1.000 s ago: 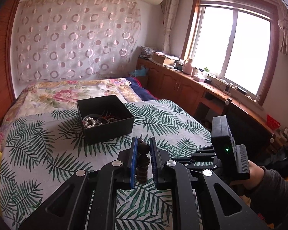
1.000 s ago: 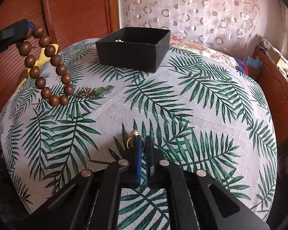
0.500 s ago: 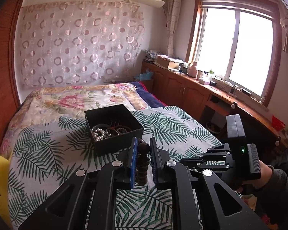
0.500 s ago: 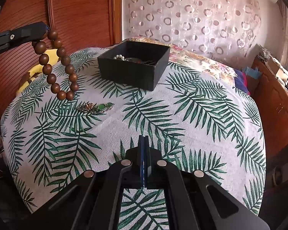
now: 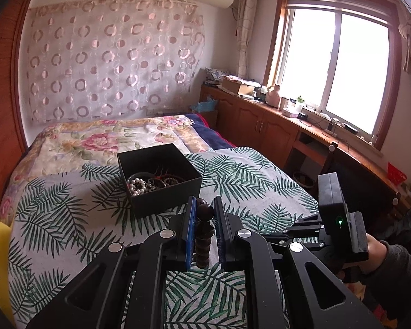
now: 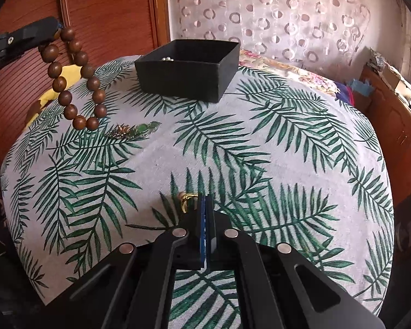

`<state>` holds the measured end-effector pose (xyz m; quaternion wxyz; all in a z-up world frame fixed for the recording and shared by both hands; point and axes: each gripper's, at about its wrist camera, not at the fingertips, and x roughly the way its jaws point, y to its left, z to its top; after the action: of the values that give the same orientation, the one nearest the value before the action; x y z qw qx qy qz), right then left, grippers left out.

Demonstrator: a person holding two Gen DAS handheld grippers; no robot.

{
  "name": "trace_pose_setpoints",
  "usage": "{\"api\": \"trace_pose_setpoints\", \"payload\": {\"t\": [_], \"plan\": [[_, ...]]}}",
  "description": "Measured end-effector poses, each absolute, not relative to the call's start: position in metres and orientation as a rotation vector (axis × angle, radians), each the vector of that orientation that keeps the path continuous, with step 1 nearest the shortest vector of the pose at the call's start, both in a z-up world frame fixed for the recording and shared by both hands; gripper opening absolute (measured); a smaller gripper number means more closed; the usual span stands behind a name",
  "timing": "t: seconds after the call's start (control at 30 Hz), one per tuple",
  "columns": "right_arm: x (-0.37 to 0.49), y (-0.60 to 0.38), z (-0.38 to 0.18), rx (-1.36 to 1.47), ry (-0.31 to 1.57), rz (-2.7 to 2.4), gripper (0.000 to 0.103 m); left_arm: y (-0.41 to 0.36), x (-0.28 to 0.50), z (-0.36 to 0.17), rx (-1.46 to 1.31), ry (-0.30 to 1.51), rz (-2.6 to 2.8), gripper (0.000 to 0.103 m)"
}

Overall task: Organize jewelry
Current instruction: 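Grasp the wooden bead bracelet with the left tool while the right tool grasps the gold ring, then carry the bead bracelet and gold ring to the box and release both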

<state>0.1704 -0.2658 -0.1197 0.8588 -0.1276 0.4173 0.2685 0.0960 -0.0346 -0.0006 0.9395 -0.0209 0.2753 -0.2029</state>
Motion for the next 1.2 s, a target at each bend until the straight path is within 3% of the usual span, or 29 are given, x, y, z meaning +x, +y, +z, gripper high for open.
{"api": "trace_pose_setpoints", "payload": {"t": [0.3,0.37,0.43,0.5,0.57,0.67,1.2], "plan": [[0.174,-0.254,-0.12,-0.347,0.883,0.54,0.007,-0.034,0.096,-0.001,-0.041,0.56,-0.414,0.012],[0.173,-0.256,-0.119,-0.357,0.879,0.52,0.025,-0.035,0.096,-0.001,-0.042,0.562,-0.413,0.012],[0.174,-0.259,-0.119,-0.342,0.886,0.521,0.036,-0.035,0.097,-0.001,-0.041,0.563,-0.414,0.012],[0.174,-0.261,-0.12,-0.328,0.887,0.531,0.035,-0.035,0.097,-0.001,-0.043,0.565,-0.413,0.012],[0.173,-0.26,-0.12,-0.316,0.895,0.559,0.018,-0.035,0.096,-0.001,-0.044,0.563,-0.413,0.012],[0.168,-0.253,-0.121,-0.342,0.888,0.57,0.004,-0.035,0.096,-0.001,-0.041,0.563,-0.413,0.012],[0.162,-0.248,-0.102,-0.399,0.801,0.547,0.0,-0.029,0.097,-0.005,-0.036,0.549,-0.401,0.012]]}}
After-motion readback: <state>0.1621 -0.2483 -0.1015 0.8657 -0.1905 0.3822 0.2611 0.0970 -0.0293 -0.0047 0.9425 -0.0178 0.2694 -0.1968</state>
